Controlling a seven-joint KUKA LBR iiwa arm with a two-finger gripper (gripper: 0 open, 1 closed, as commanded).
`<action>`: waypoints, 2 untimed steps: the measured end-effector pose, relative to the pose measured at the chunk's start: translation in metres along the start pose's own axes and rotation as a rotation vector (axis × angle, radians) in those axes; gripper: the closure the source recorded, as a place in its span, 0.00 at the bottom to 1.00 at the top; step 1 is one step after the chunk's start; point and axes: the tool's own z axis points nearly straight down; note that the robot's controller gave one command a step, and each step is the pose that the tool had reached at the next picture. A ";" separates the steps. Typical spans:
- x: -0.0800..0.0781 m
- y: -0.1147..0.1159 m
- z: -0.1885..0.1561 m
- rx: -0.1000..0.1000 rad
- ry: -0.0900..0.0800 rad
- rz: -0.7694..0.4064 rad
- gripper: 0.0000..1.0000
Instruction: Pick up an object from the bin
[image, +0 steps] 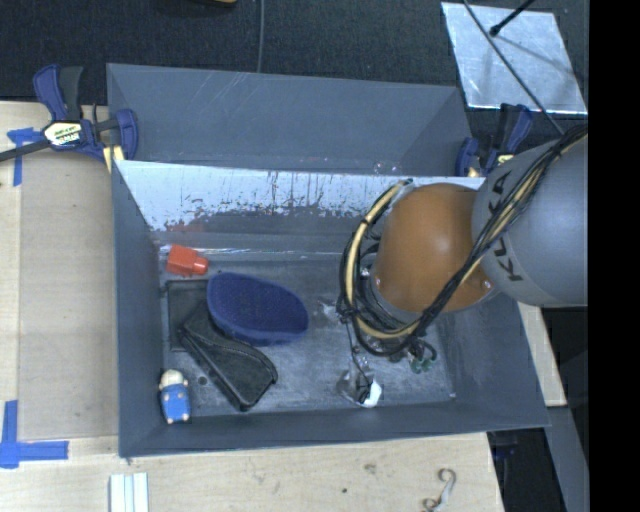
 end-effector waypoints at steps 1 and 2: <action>0.022 -0.067 0.052 0.003 -0.002 -0.018 0.00; 0.007 -0.010 0.051 0.002 -0.008 -0.364 0.00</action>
Offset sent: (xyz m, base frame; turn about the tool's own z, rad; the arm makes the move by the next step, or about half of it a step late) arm -0.0067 -0.0653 -0.0497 -0.0255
